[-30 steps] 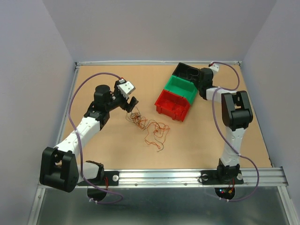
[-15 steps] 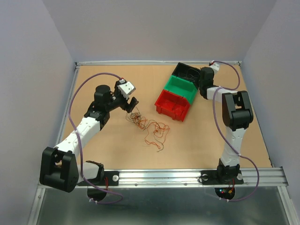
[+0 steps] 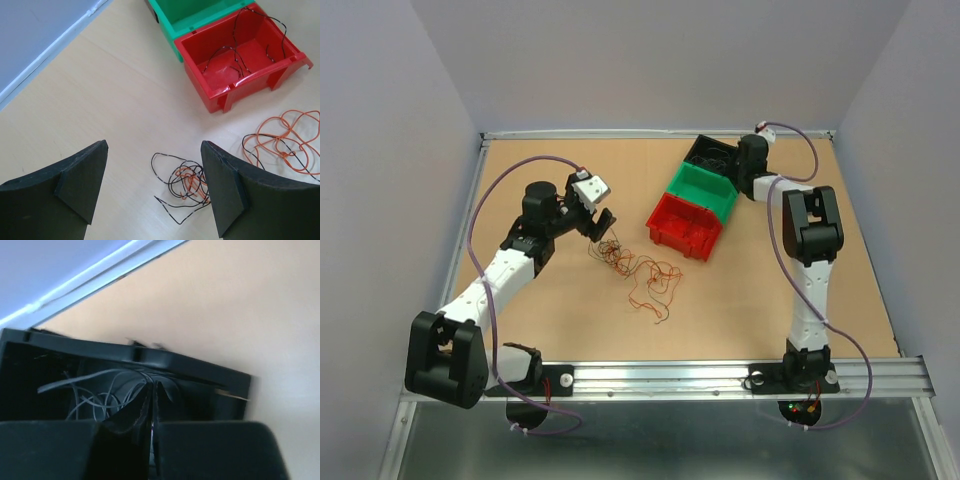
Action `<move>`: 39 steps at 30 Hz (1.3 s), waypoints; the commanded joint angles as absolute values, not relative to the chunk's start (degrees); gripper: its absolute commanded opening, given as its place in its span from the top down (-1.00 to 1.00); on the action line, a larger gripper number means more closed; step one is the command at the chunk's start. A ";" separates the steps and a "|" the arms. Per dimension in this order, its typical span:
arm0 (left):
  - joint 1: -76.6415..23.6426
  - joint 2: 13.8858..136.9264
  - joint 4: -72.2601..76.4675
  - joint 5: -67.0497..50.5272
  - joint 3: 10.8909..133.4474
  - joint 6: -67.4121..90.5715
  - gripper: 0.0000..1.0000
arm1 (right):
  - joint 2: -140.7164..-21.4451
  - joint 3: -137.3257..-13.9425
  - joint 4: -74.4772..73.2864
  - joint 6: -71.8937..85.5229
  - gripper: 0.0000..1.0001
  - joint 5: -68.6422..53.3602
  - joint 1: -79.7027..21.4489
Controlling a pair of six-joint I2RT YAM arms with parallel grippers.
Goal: Untangle the cables
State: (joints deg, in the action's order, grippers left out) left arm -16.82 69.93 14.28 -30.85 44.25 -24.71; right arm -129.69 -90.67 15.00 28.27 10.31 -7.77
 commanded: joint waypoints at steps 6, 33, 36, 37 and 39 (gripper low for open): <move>-17.23 70.66 14.85 -31.47 45.26 -26.10 -0.72 | -127.71 -92.47 12.92 27.07 0.54 6.95 -7.82; -22.49 70.58 3.08 -32.79 45.88 -36.55 -0.90 | -75.53 -35.80 30.82 25.14 -0.67 -8.94 -17.13; -26.89 72.06 2.99 -28.32 45.35 -37.96 -0.90 | -67.78 -28.05 32.25 25.49 -0.63 -10.28 -18.80; -27.76 72.94 3.16 -27.17 45.35 -38.40 -0.90 | -64.72 -26.73 32.26 25.31 -0.61 -10.20 -19.33; -29.79 75.66 3.69 -23.84 45.70 -38.58 -0.90 | -62.24 -22.96 32.60 25.31 -0.61 -10.11 -20.03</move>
State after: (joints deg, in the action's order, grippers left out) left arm -27.14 72.34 4.01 -28.69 44.29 -35.62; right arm -65.52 -27.94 26.59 25.47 -8.62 -19.55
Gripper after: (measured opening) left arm 0.950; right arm 0.808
